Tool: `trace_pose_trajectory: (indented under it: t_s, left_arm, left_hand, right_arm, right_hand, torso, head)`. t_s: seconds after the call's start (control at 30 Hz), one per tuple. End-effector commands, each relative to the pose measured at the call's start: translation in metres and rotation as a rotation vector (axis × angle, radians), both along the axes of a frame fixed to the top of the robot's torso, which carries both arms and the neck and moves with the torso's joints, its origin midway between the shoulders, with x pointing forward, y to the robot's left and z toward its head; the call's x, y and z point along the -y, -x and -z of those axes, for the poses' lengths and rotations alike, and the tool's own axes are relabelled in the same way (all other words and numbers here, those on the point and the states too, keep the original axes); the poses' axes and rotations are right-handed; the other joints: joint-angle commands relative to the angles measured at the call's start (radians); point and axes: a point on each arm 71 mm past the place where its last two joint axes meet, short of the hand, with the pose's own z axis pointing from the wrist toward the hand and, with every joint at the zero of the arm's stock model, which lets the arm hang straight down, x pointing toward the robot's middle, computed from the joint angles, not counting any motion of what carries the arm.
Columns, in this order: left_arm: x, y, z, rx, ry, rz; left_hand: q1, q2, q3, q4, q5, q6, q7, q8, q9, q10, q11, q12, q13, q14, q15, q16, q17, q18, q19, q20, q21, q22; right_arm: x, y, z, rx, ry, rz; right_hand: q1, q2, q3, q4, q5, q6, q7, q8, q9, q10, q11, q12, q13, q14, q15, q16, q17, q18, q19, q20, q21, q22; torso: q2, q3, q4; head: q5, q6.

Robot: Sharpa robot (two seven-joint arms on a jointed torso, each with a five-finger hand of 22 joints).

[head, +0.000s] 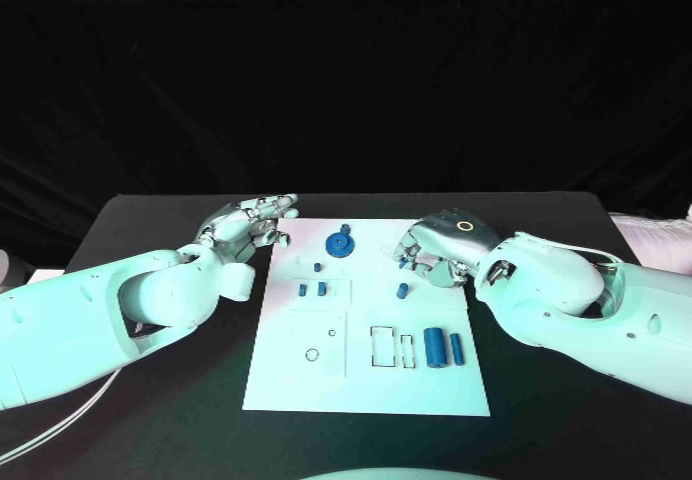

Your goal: Assemble the parts on the task board

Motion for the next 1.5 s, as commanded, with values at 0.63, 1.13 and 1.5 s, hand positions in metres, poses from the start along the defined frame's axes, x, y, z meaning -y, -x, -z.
trace_pose_trajectory:
  t_s: [0.63, 1.13, 1.5]
  left_arm:
    - [0.009, 0.005, -0.002, 0.010, 0.020, 0.043]
    - [0.010, 0.006, -0.003, 0.009, 0.024, 0.052]
    - [0.009, 0.006, -0.002, 0.008, 0.024, 0.053]
  left_hand:
    - [-0.006, 0.010, -0.002, -0.006, 0.004, -0.011, 0.001, 0.010, 0.002, -0.011, -0.002, 0.015, 0.003, -0.008, 0.001, 0.001, -0.007, 0.009, -0.008, 0.004, -0.005, -0.001]
    - [-0.006, 0.011, -0.003, -0.006, 0.004, -0.011, 0.000, 0.012, 0.003, -0.012, -0.002, 0.019, 0.004, -0.009, 0.001, 0.003, -0.007, 0.009, -0.009, 0.005, -0.005, -0.002]
    - [-0.006, 0.011, -0.003, -0.006, 0.004, -0.011, 0.000, 0.012, 0.003, -0.012, -0.002, 0.019, 0.004, -0.009, 0.001, 0.003, -0.007, 0.009, -0.009, 0.005, -0.005, -0.002]
  right_arm:
    - [-0.084, 0.037, 0.043, -0.115, -0.053, -0.202]
    - [-0.098, 0.039, 0.066, -0.169, -0.024, -0.217]
    - [-0.100, 0.040, 0.068, -0.183, -0.005, -0.220]
  right_hand:
    - [-0.012, -0.001, 0.008, -0.004, 0.003, 0.004, 0.004, 0.000, 0.001, 0.006, -0.004, -0.007, -0.004, 0.060, -0.006, -0.003, -0.001, 0.002, 0.092, -0.007, 0.001, 0.228]
    - [-0.015, -0.002, 0.009, -0.006, 0.003, 0.002, 0.006, -0.002, 0.001, 0.003, -0.002, -0.007, -0.005, 0.060, -0.005, -0.002, -0.001, 0.003, 0.091, -0.006, 0.000, 0.227]
    - [-0.018, -0.003, 0.009, -0.006, 0.003, 0.002, 0.007, -0.002, 0.001, 0.003, -0.001, -0.007, -0.006, 0.059, -0.005, -0.003, -0.002, 0.003, 0.091, -0.006, 0.000, 0.227]
  torso:
    - [0.002, -0.0023, 0.0005]
    - [0.001, -0.0007, -0.0002]
    - [0.001, -0.0006, -0.0002]
  head:
    - [0.090, -0.041]
    - [0.103, -0.055]
    - [0.105, -0.057]
